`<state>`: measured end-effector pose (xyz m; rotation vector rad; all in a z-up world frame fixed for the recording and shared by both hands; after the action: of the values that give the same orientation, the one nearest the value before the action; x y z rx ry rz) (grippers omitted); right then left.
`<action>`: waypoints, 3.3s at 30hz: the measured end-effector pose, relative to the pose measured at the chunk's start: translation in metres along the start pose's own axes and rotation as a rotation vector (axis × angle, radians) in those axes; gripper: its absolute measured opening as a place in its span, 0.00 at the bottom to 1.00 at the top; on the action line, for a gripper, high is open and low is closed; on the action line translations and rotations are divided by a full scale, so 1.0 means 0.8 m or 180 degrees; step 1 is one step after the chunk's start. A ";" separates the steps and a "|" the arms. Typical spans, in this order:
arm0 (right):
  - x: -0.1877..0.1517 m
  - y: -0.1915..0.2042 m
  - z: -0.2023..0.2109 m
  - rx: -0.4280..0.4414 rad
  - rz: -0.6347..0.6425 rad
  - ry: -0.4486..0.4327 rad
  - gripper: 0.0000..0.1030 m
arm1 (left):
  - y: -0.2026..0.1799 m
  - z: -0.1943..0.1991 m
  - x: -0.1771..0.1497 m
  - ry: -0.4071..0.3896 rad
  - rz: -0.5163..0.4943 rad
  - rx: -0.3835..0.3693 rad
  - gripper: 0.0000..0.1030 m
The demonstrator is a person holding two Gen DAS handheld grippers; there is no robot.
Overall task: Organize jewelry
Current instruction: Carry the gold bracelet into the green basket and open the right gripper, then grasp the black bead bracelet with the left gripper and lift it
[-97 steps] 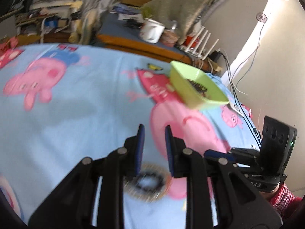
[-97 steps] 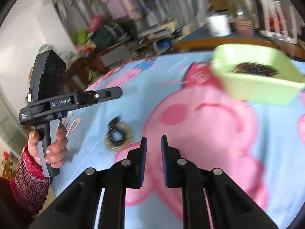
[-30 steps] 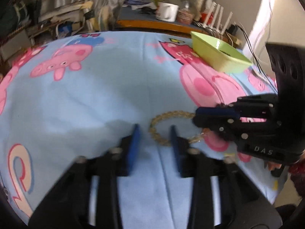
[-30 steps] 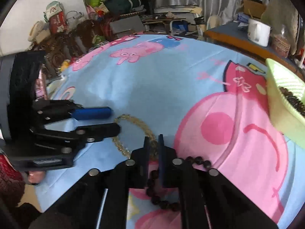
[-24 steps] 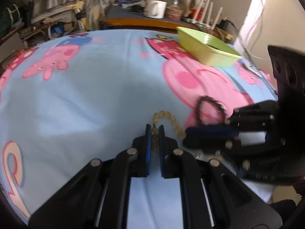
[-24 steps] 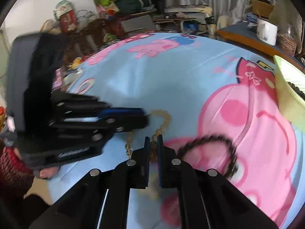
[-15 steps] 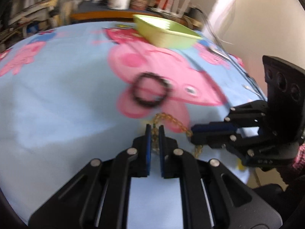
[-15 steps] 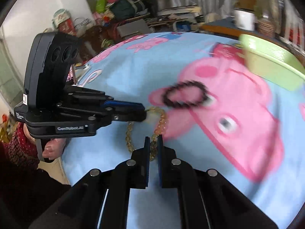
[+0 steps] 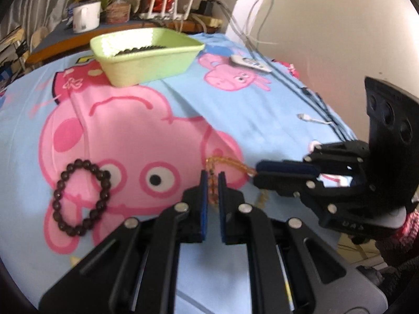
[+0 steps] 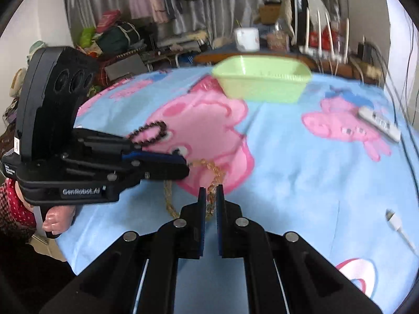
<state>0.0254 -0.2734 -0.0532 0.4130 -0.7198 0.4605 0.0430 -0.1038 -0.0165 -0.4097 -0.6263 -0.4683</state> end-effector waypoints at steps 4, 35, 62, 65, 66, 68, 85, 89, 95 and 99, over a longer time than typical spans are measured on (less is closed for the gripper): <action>-0.005 -0.001 -0.002 -0.0008 0.0091 -0.0044 0.00 | 0.002 0.002 -0.007 0.0079 0.0052 0.0037 0.07; 0.267 -0.097 -0.140 0.0148 -0.0179 -0.0388 0.00 | 0.169 -0.043 0.232 -0.0507 0.0324 0.0730 0.09; 0.048 0.003 0.021 -0.0227 -0.0916 -0.0996 0.00 | 0.042 0.085 0.037 -0.1056 0.0445 0.1368 0.18; 0.038 0.010 0.024 -0.0265 -0.0923 -0.0982 0.00 | 0.036 0.094 0.025 -0.1085 0.0448 0.1466 0.18; 0.037 0.012 0.025 -0.0267 -0.0922 -0.0982 0.00 | 0.035 0.098 0.020 -0.1089 0.0446 0.1499 0.18; 0.034 0.017 0.029 -0.0270 -0.0915 -0.1001 0.00 | 0.034 0.104 0.014 -0.1104 0.0459 0.1540 0.18; 0.037 0.043 0.028 -0.0308 -0.0863 -0.1055 0.00 | 0.055 0.129 -0.012 -0.1178 0.0513 0.1786 0.18; 0.040 0.048 0.015 -0.0275 -0.0834 -0.0943 0.00 | 0.072 0.131 -0.014 -0.1160 0.0573 0.1783 0.18; 0.052 0.066 -0.024 -0.0177 -0.0609 -0.0617 0.00 | 0.121 0.138 -0.035 -0.1031 0.0821 0.1657 0.18; 0.062 0.074 -0.052 -0.0105 -0.0463 -0.0401 0.00 | 0.139 0.131 -0.048 -0.0879 0.0969 0.1432 0.18</action>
<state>0.0490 -0.1906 -0.0348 0.4629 -0.8119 0.2868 0.0264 0.0505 0.0114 -0.1347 -0.8955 0.0276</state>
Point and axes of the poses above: each gripper's, at about its wrist camera, not at the fingertips, and z roughly against the way its jaws point, y to its left, x to its top, the point moved 3 cm from there along -z, roughly the way its jaws point, and after that the axes turned 3 degrees about -z, right-handed, at the moved point
